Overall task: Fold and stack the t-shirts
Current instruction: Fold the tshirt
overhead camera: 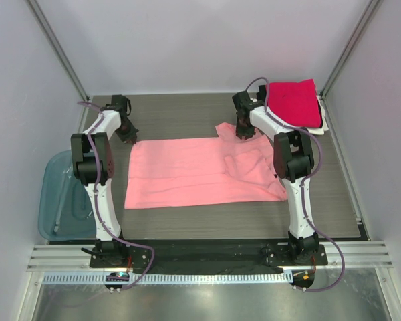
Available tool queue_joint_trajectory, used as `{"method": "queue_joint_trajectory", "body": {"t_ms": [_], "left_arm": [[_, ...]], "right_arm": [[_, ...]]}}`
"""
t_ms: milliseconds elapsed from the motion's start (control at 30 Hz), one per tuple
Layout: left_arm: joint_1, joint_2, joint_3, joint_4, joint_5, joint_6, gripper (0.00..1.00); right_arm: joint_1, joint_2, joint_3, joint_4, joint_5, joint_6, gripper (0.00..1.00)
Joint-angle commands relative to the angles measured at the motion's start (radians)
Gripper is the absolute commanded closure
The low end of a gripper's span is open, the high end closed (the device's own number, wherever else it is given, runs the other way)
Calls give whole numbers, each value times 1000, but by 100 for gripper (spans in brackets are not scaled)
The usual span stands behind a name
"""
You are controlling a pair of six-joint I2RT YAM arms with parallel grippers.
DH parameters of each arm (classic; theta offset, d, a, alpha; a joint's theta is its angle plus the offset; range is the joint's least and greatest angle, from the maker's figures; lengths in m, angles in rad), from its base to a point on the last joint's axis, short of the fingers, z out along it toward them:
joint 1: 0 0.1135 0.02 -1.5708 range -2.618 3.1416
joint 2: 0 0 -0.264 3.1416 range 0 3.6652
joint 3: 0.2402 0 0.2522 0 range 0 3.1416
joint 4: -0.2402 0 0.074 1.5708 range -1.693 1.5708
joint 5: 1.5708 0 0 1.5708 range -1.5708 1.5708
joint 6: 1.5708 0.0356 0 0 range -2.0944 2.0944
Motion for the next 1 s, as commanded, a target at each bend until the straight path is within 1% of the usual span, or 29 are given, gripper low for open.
{"method": "queue_joint_trajectory", "body": {"t_ms": [0,33,100,133,200,233,400,567,733,967], "left_arm": [[-2,24,25,-23,-22,23,100],[-2,24,25,-25,-24,24,100],[-2,24,25,-28,-24,24,100],[-2,25,25,-28,-25,23,100],[-2,25,27,-29,-27,24,100],[-2,28,27,-29,-27,26,100],[-1,21,27,-29,-31,26,100],[-2,-7,20,-26,-33,27,100],[-2,-54,-27,-2,-36,21,100],[-1,-94,-18,-9,-5,12,100]], "right_arm": [[1,-31,1,18,-3,10,74],[0,-29,1,20,-5,12,79],[-2,-29,1,18,-5,12,85],[-3,-31,3,20,-6,12,92],[-5,-29,9,18,-6,9,98],[-10,-31,15,18,-8,10,99],[-14,-39,53,11,-9,3,99],[-22,-43,141,-46,1,-19,99],[-30,-77,199,-78,0,-40,99],[-33,-134,221,-101,-3,-57,99]]}}
